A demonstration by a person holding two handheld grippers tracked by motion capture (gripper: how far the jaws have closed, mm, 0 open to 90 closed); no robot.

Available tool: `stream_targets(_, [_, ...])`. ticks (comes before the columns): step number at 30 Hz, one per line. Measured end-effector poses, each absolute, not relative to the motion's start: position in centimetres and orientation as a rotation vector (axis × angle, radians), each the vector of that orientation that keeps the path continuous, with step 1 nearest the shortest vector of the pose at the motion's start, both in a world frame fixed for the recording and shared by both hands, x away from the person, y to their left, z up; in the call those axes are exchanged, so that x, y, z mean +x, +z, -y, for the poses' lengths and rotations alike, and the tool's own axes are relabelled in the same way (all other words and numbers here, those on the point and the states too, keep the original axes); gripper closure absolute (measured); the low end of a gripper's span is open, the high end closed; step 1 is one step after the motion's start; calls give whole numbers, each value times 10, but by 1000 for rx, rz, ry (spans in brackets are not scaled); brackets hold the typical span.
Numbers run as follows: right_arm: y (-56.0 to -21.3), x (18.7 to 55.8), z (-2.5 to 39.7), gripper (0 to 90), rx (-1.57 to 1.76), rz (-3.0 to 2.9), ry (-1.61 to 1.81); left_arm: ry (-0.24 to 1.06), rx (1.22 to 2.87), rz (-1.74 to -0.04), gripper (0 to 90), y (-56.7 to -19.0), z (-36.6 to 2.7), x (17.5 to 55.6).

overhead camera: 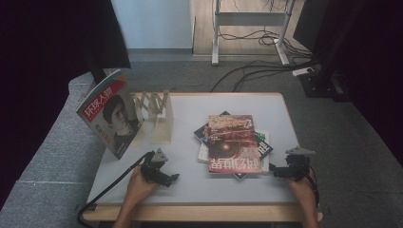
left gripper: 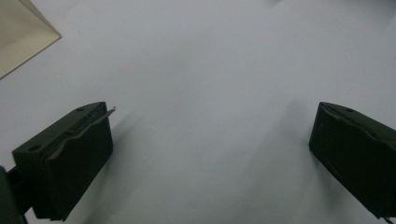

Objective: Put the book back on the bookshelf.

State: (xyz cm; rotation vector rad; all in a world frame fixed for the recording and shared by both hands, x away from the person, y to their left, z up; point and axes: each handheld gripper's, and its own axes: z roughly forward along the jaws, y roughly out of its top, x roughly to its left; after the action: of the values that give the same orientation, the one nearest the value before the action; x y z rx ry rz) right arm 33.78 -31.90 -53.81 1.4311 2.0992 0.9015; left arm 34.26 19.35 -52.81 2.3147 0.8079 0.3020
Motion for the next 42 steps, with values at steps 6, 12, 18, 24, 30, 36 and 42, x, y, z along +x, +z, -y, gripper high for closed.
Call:
stream_targets(6, [-538, 338, 319, 0, 1431, -2101, 901, 299, 2309, -812, 0, -529, -194, 343])
stream_targets(12, [-537, 338, 319, 0, 1432, -2103, 901, 299, 2309, -812, 0, -529, -194, 343])
stream_targets(18, [-526, 340, 316, 18, 1404, -2104, 893, 298, 2309, -812, 0, -529, -194, 343])
stream_targets(24, [-506, 349, 303, 9, 1348, -2117, 939, 298, 2309, -812, 0, -529, -194, 343])
stream_targets(30, [-497, 362, 285, 7, 1292, -2157, 993, 291, 2319, -812, 0, -528, -193, 344])
stream_targets(36, [-497, 373, 272, 7, 1248, -2190, 1002, 279, 2316, -781, 0, -524, -185, 350])
stream_targets(42, [-499, 376, 262, 7, 1223, -2209, 1008, 252, 2303, -737, 0, -514, -172, 359])
